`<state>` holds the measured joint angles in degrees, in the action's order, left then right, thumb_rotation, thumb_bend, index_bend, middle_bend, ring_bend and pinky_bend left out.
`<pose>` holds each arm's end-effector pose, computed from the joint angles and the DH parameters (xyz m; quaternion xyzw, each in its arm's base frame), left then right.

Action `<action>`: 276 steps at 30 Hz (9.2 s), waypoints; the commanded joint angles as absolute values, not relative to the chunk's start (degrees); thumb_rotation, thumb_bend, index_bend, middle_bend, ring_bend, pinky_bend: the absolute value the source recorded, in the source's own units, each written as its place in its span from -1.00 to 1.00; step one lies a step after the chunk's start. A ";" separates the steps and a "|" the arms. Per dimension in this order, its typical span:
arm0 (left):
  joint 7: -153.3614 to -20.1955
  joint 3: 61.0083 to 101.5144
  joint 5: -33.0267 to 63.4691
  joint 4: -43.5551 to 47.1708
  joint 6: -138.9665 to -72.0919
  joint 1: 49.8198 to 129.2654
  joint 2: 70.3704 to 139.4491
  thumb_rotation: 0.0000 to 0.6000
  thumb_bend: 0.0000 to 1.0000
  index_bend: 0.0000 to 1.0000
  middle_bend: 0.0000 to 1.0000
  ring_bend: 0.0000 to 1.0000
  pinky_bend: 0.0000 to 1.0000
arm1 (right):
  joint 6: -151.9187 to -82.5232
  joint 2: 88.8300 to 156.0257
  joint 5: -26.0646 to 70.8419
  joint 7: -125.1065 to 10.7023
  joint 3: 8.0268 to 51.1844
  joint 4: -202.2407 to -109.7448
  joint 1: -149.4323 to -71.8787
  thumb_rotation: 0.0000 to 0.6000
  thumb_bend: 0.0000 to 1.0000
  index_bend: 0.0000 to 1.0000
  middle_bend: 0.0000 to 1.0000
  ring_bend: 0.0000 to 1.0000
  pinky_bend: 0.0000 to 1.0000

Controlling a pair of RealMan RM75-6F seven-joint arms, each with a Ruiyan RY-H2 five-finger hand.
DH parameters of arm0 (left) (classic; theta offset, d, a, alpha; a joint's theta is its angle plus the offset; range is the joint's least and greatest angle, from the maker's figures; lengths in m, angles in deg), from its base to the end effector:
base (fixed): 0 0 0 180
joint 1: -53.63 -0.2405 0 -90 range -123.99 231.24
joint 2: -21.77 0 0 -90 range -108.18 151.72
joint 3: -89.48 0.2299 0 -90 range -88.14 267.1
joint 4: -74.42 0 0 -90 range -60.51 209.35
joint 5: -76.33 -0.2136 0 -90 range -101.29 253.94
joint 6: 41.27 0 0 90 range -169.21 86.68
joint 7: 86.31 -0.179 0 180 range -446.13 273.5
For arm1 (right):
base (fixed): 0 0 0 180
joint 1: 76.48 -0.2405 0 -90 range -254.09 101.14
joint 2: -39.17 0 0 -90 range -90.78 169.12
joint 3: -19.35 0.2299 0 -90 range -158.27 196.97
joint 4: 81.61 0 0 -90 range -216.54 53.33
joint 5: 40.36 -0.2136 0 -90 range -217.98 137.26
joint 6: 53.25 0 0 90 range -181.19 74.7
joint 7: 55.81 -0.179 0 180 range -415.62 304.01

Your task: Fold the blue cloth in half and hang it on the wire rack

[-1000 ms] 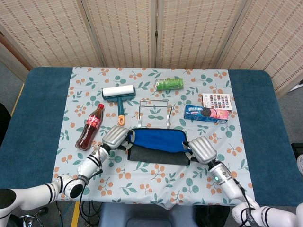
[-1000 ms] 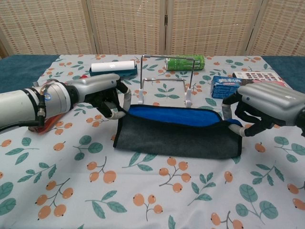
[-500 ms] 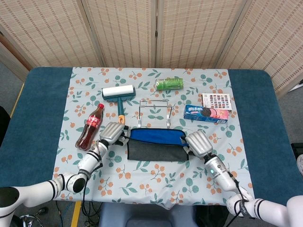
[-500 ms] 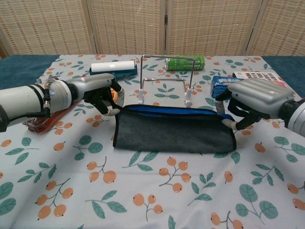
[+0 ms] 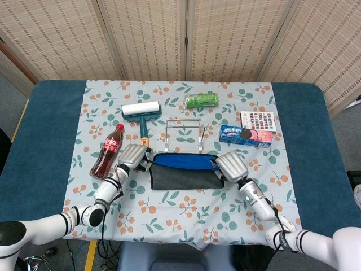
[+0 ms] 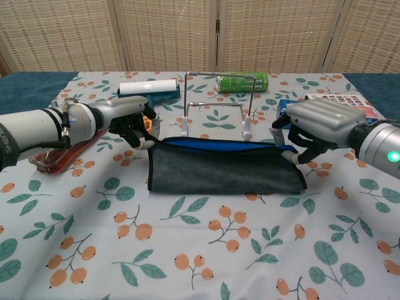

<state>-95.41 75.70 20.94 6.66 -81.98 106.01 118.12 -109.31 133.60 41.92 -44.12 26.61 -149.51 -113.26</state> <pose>-0.1087 0.4103 -0.0714 -0.7280 -0.4607 -0.3475 0.3701 -0.1675 -0.3521 -0.0491 0.7792 -0.2970 0.3524 0.4248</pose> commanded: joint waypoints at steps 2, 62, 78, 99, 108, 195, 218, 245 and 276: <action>-95.87 75.70 21.67 7.31 -81.93 106.29 118.41 1.00 -0.14 0.08 0.90 0.65 0.83 | -108.69 134.21 41.12 -43.86 26.89 -148.51 -113.83 1.00 -0.13 0.30 0.80 0.80 1.00; -100.50 81.78 7.50 -18.81 -115.30 85.13 97.89 1.00 -0.41 -0.71 -0.50 -0.58 -0.09 | -124.31 123.51 62.19 -56.90 16.19 -143.06 -112.16 1.00 -0.61 -0.26 0.65 0.68 1.00; -99.42 82.32 6.26 -22.13 -117.19 80.61 95.39 1.00 -0.41 -0.71 -0.52 -0.59 -0.09 | -122.82 134.58 64.22 -65.49 14.18 -121.43 -115.64 1.00 -0.76 -0.19 0.71 0.72 1.00; -98.35 81.24 5.68 -21.87 -116.31 78.84 95.56 1.00 -0.41 -0.75 -0.56 -0.62 -0.09 | -120.43 140.08 63.60 -66.35 12.92 -115.41 -119.19 1.00 -0.74 -0.13 0.71 0.72 1.00; -98.39 81.10 5.22 -22.35 -115.82 78.41 95.23 1.00 -0.41 -0.77 -0.57 -0.62 -0.09 | -119.36 140.58 62.82 -66.17 12.68 -115.43 -119.88 1.00 -0.60 -0.09 0.71 0.72 1.00; -96.78 81.13 1.44 -21.90 -116.68 75.22 92.46 1.00 -0.41 -0.81 -0.60 -0.64 -0.12 | -120.20 119.18 41.67 -25.10 37.81 -165.46 -128.06 1.00 -0.03 0.51 0.83 0.78 1.00; -95.64 81.60 1.06 -20.81 -116.52 74.20 92.68 1.00 -0.41 -0.82 -0.61 -0.65 -0.12 | -112.10 128.64 27.25 -12.10 41.63 -152.76 -137.98 1.00 -0.04 0.53 0.84 0.78 1.00; -94.36 81.92 1.01 -19.67 -116.23 73.27 93.06 1.00 -0.41 -0.82 -0.61 -0.65 -0.12 | -108.71 135.24 20.67 -10.14 41.35 -137.13 -143.72 1.00 -0.10 0.53 0.85 0.78 1.00; -93.16 82.17 1.29 -18.74 -116.21 71.92 92.54 1.00 -0.41 -0.82 -0.62 -0.65 -0.12 | -101.18 146.88 16.26 -15.11 43.60 -114.12 -151.32 1.00 -0.98 -0.68 0.84 0.77 1.00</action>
